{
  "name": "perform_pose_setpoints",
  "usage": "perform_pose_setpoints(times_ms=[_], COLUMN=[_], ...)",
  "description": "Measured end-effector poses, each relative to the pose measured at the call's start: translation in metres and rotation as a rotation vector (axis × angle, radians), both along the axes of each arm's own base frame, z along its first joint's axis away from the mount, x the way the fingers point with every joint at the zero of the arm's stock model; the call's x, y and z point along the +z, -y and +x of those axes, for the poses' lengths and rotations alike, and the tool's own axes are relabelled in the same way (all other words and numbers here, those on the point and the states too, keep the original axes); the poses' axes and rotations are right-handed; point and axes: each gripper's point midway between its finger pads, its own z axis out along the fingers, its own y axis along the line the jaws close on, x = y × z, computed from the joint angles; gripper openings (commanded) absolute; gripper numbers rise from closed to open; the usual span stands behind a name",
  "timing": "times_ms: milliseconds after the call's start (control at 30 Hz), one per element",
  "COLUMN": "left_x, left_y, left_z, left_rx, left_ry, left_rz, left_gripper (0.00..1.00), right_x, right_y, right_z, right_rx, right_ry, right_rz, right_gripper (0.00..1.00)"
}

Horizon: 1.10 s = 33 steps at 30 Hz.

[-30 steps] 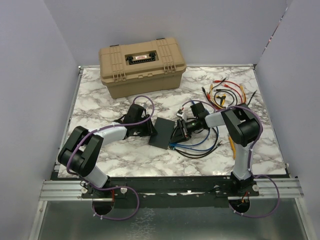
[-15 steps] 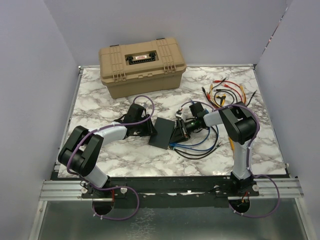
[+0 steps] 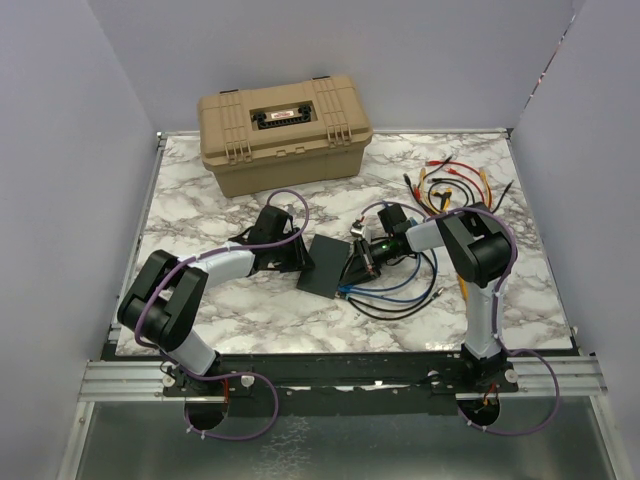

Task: Pull the plug from the switch port
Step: Pull the connector from the switch port.

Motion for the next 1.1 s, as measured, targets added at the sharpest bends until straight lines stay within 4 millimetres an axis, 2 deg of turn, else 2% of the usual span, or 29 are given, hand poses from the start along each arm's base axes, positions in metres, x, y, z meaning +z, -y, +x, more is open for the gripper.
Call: perform_pose_setpoints(times_ms=[133, 233, 300, 1100], left_x=[0.000, -0.001, -0.002, -0.011], left_y=[0.000, 0.000, 0.000, 0.004], left_z=[0.000, 0.000, -0.001, 0.003], left_rx=[0.000, 0.001, 0.001, 0.077], left_ry=[-0.001, -0.003, -0.006, -0.065], left_rz=[0.000, 0.001, 0.003, -0.021], left_gripper=[0.27, 0.07, 0.00, 0.00], right_x=[0.000, 0.000, -0.001, 0.000], right_y=[0.000, 0.001, 0.002, 0.023], right_z=[0.000, 0.000, 0.000, 0.009], right_rx=[0.007, 0.014, 0.018, 0.002], right_ry=[0.006, 0.012, 0.017, 0.113], right_rz=[-0.001, -0.003, -0.004, -0.119], right_gripper=[0.00, 0.00, 0.00, 0.00])
